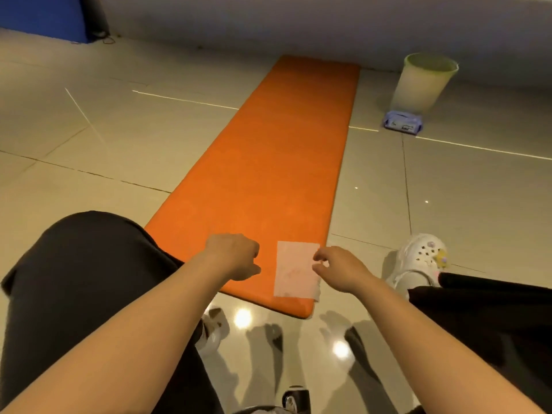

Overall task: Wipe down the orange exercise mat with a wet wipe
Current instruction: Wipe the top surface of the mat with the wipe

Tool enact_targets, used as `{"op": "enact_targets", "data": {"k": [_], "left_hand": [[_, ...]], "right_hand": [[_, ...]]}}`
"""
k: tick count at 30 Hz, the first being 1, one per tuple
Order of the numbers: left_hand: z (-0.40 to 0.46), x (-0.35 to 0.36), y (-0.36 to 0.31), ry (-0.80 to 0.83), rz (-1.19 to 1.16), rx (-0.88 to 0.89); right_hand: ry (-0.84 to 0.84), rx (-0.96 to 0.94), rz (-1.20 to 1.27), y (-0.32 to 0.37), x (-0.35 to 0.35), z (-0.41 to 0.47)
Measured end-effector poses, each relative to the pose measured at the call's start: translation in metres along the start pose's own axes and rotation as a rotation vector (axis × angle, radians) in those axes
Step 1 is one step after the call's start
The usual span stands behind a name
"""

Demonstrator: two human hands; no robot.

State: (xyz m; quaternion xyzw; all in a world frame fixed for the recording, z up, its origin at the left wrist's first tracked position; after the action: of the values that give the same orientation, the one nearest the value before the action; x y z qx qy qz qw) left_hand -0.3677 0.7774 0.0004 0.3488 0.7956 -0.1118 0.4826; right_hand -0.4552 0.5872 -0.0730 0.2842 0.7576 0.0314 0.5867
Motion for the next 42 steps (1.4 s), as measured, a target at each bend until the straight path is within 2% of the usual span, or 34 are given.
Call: {"op": "enact_targets", "data": {"k": [4,7,10,13,17,19,22,25,28,30,37,42], "left_hand": [[0.036,0.03,-0.001,0.023,-0.05,0.035],[0.065,0.07,-0.004,0.045,-0.175,0.013],[0.09,0.115,-0.001,0.107,-0.267,0.002],[0.115,0.156,0.008,0.092,-0.41,-0.038],[0.146,0.193,0.032,0.004,-0.555,-0.201],[0.168,0.209,0.043,-0.074,-0.583,-0.297],[0.201,0.227,0.05,-0.129,-0.547,-0.361],[0.236,0.241,0.036,-0.171,-0.561,-0.375],[0.258,0.255,0.012,-0.368,-0.582,-0.498],[0.262,0.265,0.006,-0.44,-0.52,-0.554],[0.263,0.272,0.009,-0.584,-0.433,-0.566],[0.261,0.274,0.009,-0.605,-0.409,-0.576]], "right_hand": [[-0.024,0.254,0.175,-0.023,0.072,-0.013],[-0.049,0.363,0.257,-0.029,0.113,-0.013],[-0.147,0.445,0.334,-0.026,0.131,0.001],[-0.191,0.419,0.253,-0.022,0.148,0.026],[-0.135,0.36,0.081,-0.013,0.177,0.065],[-0.166,0.321,0.02,-0.009,0.19,0.089],[-0.237,0.226,0.019,-0.016,0.211,0.119],[-0.219,0.168,-0.066,-0.029,0.221,0.145],[-0.258,0.093,-0.098,-0.045,0.234,0.159],[-0.291,0.05,-0.145,-0.049,0.24,0.163],[-0.459,0.028,-0.194,-0.065,0.216,0.226],[-0.536,0.144,-0.155,-0.1,0.181,0.306]]}}
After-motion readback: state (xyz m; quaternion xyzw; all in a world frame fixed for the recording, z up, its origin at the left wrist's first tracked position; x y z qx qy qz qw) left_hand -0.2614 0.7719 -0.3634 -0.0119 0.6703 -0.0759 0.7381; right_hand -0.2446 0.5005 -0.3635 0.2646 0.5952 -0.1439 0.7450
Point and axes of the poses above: each hand's wrist, its own z-axis towards the middle knuckle, its own x-axis out of the palm, y = z × x, the point moved 1 cm from there along z, towards the middle knuckle, and after that the axes turned 7 degrees about -y, right-handed, at the moved point
